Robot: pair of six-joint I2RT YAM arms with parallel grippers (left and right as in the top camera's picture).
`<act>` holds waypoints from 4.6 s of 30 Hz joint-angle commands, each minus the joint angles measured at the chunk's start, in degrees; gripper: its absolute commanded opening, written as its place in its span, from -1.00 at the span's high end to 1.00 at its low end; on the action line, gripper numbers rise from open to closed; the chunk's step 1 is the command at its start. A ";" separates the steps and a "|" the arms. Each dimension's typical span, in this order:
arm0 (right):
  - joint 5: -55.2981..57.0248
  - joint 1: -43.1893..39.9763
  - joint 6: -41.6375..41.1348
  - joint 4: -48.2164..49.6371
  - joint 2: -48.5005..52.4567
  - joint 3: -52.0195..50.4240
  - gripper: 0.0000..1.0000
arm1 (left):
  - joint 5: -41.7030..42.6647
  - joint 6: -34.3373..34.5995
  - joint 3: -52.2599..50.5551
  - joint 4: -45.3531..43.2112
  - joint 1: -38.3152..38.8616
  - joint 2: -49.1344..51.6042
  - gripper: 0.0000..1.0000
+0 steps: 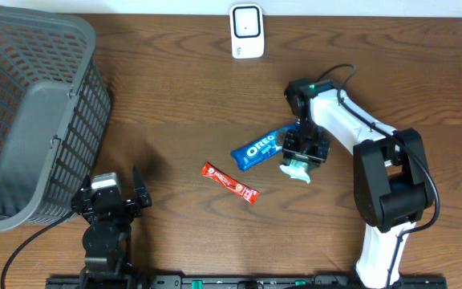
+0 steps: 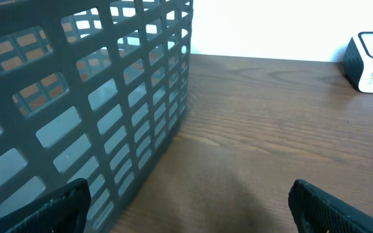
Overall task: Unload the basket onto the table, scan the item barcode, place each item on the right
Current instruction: 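Reach the right gripper down and grasp the green tissue pack, then lift the tissue pack and bring it to the scanner, then hold the tissue pack against the scanner with the right gripper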
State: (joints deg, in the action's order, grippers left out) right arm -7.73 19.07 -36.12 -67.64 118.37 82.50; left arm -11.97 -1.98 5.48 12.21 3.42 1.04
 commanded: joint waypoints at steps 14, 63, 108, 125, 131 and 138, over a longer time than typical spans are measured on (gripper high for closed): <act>-47.82 0.09 34.16 -14.86 0.02 12.37 0.46 | -0.33 -0.96 -1.49 0.33 -0.24 -0.02 -0.96; -81.77 12.39 99.95 51.23 0.04 12.31 0.98 | -0.33 -0.96 -1.49 0.33 -0.24 -0.02 -0.96; 6.73 6.45 1.14 44.52 0.02 12.33 0.97 | -0.31 -0.98 -1.49 0.33 -0.24 -0.02 -0.96; 14.29 7.96 -37.83 71.87 6.95 12.57 0.97 | -0.33 -0.96 -1.49 0.33 -0.24 -0.02 -0.96; 24.09 11.47 -35.87 78.73 10.27 16.70 0.97 | -0.33 -0.96 -1.49 0.33 -0.24 -0.02 -0.96; 36.87 15.87 -47.80 78.75 12.24 20.83 0.97 | -0.31 -0.96 -1.49 0.33 -0.24 -0.02 -0.96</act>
State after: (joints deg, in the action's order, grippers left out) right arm 21.19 33.98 -75.44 10.81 129.51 100.73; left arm -11.99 -1.98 5.48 12.19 3.42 1.04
